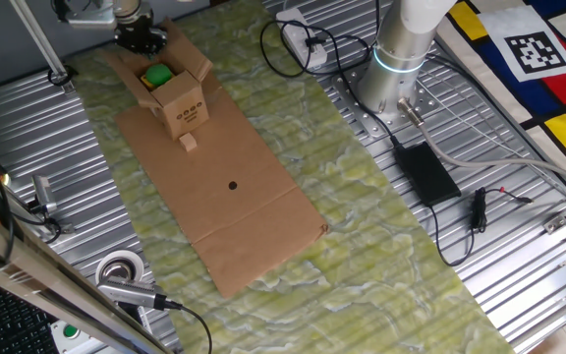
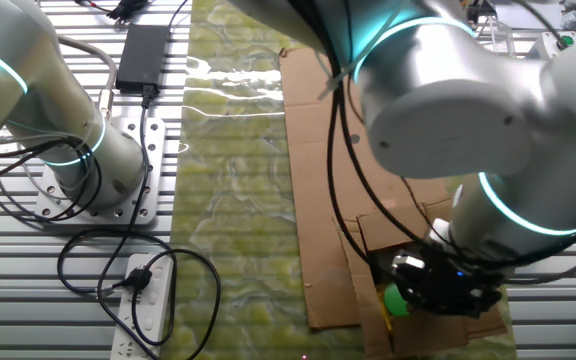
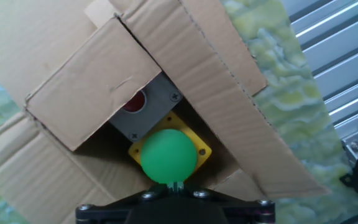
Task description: Open a box
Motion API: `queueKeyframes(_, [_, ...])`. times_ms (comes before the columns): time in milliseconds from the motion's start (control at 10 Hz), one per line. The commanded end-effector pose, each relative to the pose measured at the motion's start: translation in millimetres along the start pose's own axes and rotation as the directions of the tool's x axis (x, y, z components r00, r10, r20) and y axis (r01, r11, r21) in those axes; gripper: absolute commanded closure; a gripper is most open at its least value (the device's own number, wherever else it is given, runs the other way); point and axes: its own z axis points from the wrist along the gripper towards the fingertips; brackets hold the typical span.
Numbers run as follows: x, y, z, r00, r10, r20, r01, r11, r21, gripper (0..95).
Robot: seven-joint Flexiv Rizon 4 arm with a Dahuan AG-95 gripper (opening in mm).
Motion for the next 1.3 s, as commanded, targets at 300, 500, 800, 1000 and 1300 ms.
queueKeyframes(300, [12.2,-6.2,-12.5,0.999,-0.041,-0.012,0.04,0.999,-0.024,95.0])
queueKeyframes(500, [22.0,-9.9,-19.7,0.997,-0.074,-0.024,0.073,0.997,-0.033,95.0])
queueKeyframes(800, [38.9,-15.0,-29.7,0.99,-0.132,-0.057,0.131,0.991,-0.026,95.0])
queueKeyframes(1000, [50.3,-19.0,-26.3,0.986,-0.157,-0.058,0.156,0.988,-0.024,95.0])
queueKeyframes(1300, [64.4,-28.1,-14.9,0.981,-0.187,-0.049,0.186,0.982,-0.019,95.0])
